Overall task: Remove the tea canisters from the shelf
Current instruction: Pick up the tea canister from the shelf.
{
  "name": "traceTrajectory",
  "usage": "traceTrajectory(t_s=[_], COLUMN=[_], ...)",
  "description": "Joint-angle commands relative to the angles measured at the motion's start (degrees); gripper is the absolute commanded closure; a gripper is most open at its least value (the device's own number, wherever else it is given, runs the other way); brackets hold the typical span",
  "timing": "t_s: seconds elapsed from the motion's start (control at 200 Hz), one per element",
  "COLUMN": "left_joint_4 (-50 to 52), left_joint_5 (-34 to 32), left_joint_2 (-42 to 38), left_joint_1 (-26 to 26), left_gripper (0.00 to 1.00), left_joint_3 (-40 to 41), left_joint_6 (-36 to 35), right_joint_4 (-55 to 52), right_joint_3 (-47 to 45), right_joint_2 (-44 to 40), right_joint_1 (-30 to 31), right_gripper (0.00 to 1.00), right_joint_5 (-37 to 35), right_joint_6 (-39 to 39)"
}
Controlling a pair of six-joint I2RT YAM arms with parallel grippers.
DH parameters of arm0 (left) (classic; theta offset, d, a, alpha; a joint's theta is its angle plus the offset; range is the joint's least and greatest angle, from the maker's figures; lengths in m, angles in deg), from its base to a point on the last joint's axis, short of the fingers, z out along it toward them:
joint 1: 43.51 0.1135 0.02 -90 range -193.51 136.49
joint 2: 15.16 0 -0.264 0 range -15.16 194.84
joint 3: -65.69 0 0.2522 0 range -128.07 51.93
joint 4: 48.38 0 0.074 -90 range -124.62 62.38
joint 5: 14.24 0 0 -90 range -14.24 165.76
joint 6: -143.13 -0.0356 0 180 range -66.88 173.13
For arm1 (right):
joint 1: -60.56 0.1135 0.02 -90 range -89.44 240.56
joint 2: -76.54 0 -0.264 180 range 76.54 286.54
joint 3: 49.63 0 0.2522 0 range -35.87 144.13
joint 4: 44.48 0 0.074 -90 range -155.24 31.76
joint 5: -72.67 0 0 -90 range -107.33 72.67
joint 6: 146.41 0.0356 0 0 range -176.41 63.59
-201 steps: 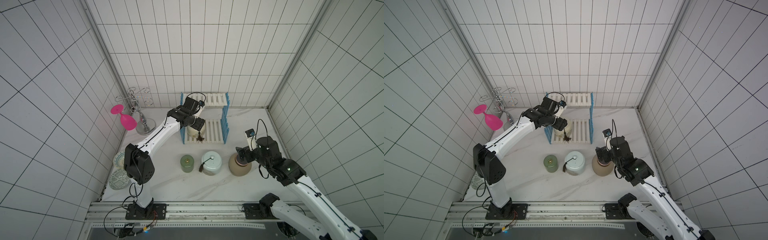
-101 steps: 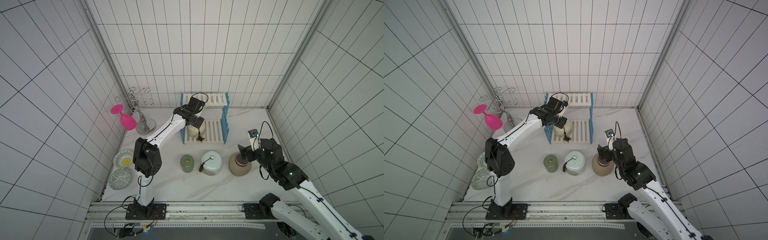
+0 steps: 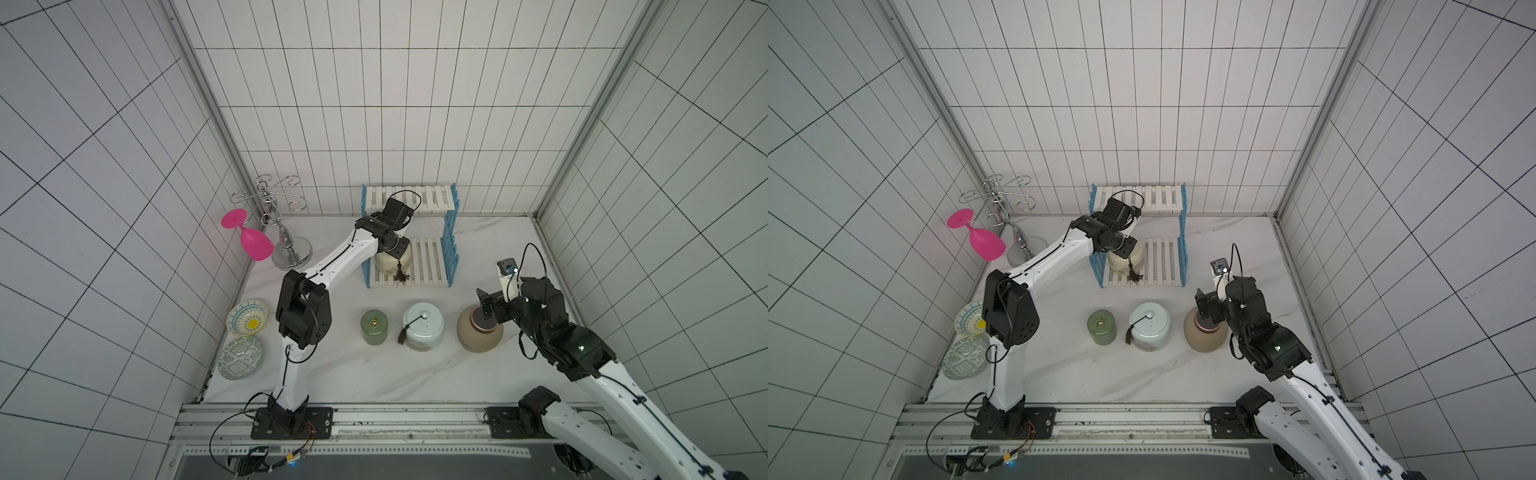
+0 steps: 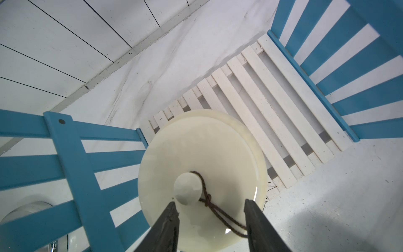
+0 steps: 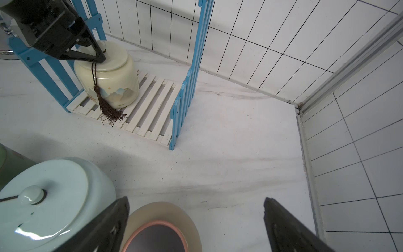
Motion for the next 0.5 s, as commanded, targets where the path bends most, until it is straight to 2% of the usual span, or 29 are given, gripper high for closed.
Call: traceTrajectory(t_s=[0.0,0.29,0.365,0.495], left_joint_4=[-1.79,-4.51,-8.27,-20.92], left_joint_5=[-1.51,-2.15,-2.82,-2.13], left_joint_2=[1.69,2.37,0.97,-4.66], left_joint_1=[0.64,1.57,1.58,1.58], left_gripper=[0.5,0.47,0.47,0.46], left_joint_3=[-2.6,-2.18,0.73,11.61], left_joint_6=[0.34,0.04,-0.91,-3.13], right_joint_4=[1.16,1.33,1.29,1.31], right_joint_3=[-1.5,-1.5,-1.5,-1.59], right_joint_2=[-1.05,-1.04,-1.04,-0.98], right_joint_1=[-0.35,-0.35,-0.35,-0.35], right_gripper=[0.01,0.01,0.01,0.01], right_joint_5=[-1.41,-1.32,-1.3,-1.15], right_joint_6=[0.11,0.0,0.0,0.0])
